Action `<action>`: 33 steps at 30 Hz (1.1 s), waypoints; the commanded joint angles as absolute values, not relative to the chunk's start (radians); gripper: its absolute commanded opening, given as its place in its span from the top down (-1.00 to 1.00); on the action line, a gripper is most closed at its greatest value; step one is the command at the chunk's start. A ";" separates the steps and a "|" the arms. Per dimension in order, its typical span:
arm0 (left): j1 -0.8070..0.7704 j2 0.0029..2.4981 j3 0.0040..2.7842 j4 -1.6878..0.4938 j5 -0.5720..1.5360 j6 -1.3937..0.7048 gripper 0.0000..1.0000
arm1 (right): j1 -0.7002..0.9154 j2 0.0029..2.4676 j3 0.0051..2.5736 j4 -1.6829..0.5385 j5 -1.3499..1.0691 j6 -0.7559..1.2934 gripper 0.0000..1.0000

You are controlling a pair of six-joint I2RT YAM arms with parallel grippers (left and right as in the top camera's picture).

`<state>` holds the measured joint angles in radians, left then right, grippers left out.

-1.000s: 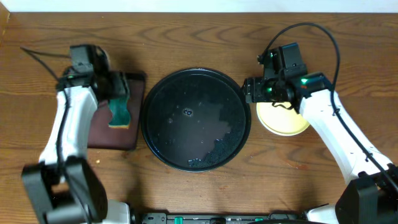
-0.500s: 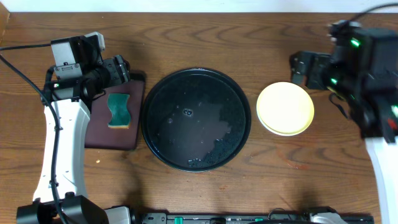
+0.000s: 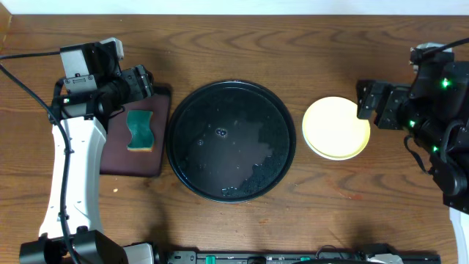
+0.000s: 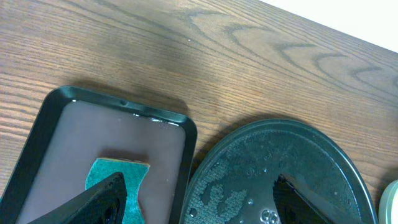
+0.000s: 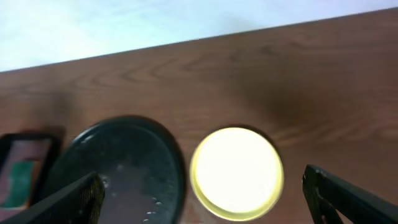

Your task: Clean dirty plates on tray and stack at the side

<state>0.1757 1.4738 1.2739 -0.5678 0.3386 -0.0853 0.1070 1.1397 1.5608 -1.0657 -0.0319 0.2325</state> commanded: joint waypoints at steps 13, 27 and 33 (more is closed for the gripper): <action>0.178 1.478 1.279 -0.566 0.351 -0.090 -0.53 | 0.064 0.705 0.943 -0.611 0.077 0.200 -0.98; 0.178 1.478 1.279 -0.566 0.351 -0.091 -0.53 | 0.064 0.134 0.290 -0.236 0.077 0.155 -0.99; 0.178 1.478 1.279 -0.567 0.351 -0.091 -0.53 | 0.064 0.045 0.112 -0.069 0.061 0.156 -0.99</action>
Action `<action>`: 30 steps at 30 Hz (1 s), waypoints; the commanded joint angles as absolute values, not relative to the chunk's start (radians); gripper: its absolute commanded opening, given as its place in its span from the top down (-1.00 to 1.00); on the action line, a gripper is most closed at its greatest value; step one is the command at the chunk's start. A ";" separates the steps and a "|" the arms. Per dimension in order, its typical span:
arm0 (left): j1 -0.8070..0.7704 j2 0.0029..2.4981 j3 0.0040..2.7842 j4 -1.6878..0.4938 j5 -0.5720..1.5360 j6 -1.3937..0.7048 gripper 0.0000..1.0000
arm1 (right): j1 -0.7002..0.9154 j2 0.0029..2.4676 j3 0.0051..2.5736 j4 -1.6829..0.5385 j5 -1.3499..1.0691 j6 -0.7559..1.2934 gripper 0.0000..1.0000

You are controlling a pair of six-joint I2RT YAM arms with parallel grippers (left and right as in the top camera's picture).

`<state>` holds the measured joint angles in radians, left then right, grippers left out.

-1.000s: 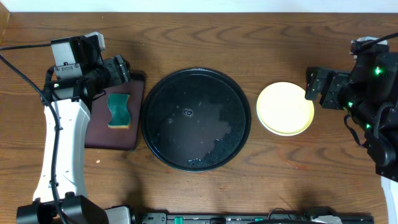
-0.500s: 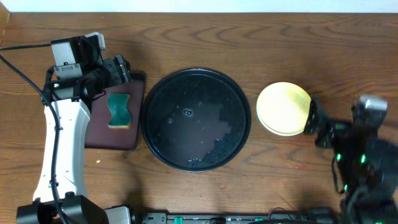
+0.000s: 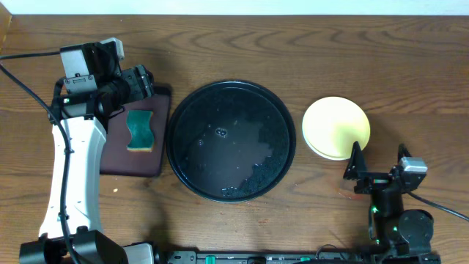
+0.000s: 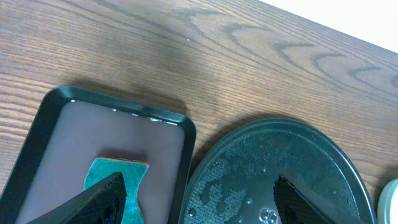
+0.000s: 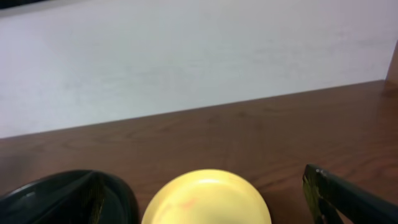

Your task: Clean dirty plates on tray and stack at the side

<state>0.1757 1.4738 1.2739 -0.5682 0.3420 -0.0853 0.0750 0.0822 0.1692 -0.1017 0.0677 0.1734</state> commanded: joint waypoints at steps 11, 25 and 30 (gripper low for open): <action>0.178 1.478 1.279 -0.567 0.351 -0.091 -0.54 | 0.065 0.005 0.005 -0.075 -0.017 0.158 -0.99; 0.178 1.478 1.279 -0.566 0.351 -0.091 -0.54 | 0.065 0.007 0.006 -0.074 -0.015 0.167 -0.98; 0.178 1.478 1.279 -0.566 0.351 -0.091 -0.54 | 0.065 0.007 0.006 -0.074 -0.015 0.167 -0.99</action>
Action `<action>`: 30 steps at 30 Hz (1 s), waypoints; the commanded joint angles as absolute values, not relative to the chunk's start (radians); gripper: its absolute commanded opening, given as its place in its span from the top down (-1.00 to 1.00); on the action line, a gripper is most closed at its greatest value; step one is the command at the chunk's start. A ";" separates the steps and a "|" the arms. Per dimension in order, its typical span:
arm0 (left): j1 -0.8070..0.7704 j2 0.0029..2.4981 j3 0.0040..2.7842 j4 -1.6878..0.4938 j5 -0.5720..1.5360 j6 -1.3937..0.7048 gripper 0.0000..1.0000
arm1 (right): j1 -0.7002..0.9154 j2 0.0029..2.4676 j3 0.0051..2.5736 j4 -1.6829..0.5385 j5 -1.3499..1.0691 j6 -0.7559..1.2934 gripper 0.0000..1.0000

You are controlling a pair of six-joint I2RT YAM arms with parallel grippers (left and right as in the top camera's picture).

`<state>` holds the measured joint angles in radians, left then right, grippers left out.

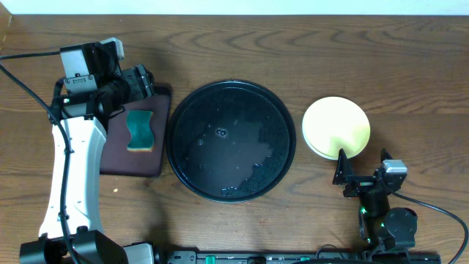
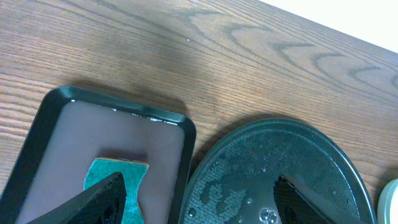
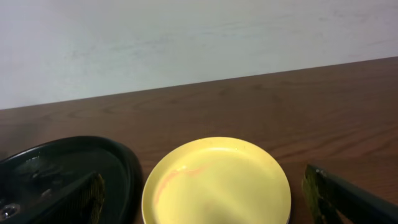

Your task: Clean dirty plates on tray and stack at the side

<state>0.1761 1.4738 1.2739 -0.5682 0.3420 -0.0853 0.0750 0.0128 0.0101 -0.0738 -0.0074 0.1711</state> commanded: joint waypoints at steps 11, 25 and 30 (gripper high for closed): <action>0.178 1.479 1.278 -0.567 0.350 -0.091 -0.54 | 0.065 0.007 0.006 -0.074 -0.015 0.167 -0.98; 0.112 1.160 1.037 -0.413 0.186 -0.074 -0.54 | 0.065 0.007 0.006 -0.074 -0.015 0.167 -0.99; 0.113 0.913 0.759 -0.216 0.169 -0.051 -0.54 | 0.065 0.007 0.006 -0.074 -0.015 0.167 -0.99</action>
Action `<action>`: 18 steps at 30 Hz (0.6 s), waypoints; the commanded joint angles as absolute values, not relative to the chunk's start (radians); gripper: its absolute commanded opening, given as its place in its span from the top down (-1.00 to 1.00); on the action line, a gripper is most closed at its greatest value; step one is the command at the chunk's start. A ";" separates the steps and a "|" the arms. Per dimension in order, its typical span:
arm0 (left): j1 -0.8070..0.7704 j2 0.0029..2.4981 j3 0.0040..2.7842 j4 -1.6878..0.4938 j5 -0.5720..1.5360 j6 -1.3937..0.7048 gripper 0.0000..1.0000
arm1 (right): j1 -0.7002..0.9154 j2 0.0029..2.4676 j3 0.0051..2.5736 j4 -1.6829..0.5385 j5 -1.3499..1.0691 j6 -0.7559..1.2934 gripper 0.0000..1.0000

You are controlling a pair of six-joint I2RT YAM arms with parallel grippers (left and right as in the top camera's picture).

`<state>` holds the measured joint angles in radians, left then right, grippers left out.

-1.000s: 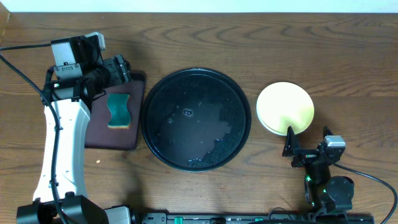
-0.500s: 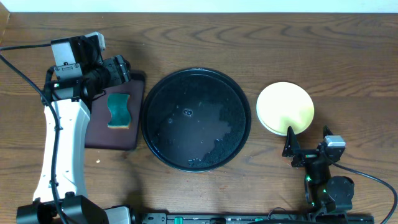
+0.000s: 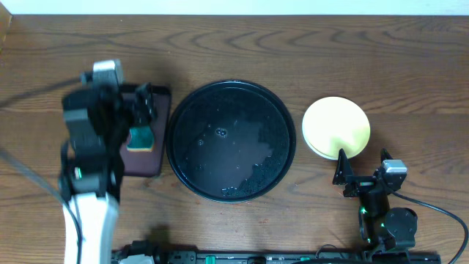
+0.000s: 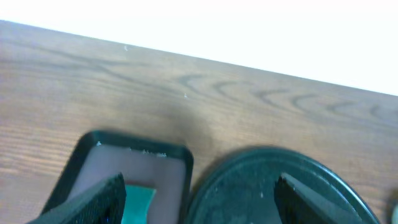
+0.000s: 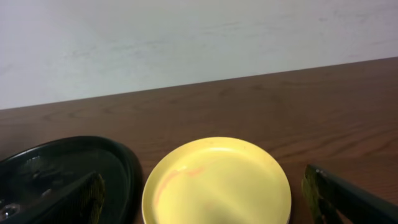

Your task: Clean dirty plates on tray and stack at the side

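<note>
A stack of yellow plates [image 3: 336, 127] lies on the table right of the round black tray [image 3: 231, 141], which is wet and holds no plates. The top yellow plate [image 5: 216, 180] shows a faint orange streak. My right gripper [image 3: 361, 173] sits low at the front right, just in front of the plates, open and holding nothing [image 5: 205, 208]. My left gripper [image 3: 143, 110], blurred by motion, is over the small tray with the green sponge [image 3: 139, 138]; it is open [image 4: 199, 205] and holds nothing.
The small rectangular black tray [image 4: 134, 155] holding the sponge [image 4: 138, 200] lies left of the round tray [image 4: 273, 186]. The table's far edge meets a white wall. Cables and a rail run along the front edge.
The left arm has moved and is blurred; its wrist view now takes in more of the far table and the wall. The right arm, the plates and the trays have not changed.
At first the right gripper hung open, high at the right of the yellow plates, and the left stood open over the sponge tray. Then the right arm was folded low at the front right, then slightly further left. Now the left arm is moving.
</note>
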<state>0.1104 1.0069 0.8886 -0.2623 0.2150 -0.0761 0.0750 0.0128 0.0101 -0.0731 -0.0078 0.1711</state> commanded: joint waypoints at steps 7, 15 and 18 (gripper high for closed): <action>0.112 0.583 0.410 0.014 0.163 -0.018 -0.54 | 0.065 0.007 0.006 -0.074 -0.015 0.167 -0.99; 0.112 0.317 0.087 0.251 0.163 0.046 -0.54 | 0.065 0.007 0.006 -0.074 -0.015 0.167 -0.99; 0.112 0.252 0.022 0.255 0.163 0.097 -0.54 | 0.065 0.007 0.006 -0.074 -0.015 0.167 -0.98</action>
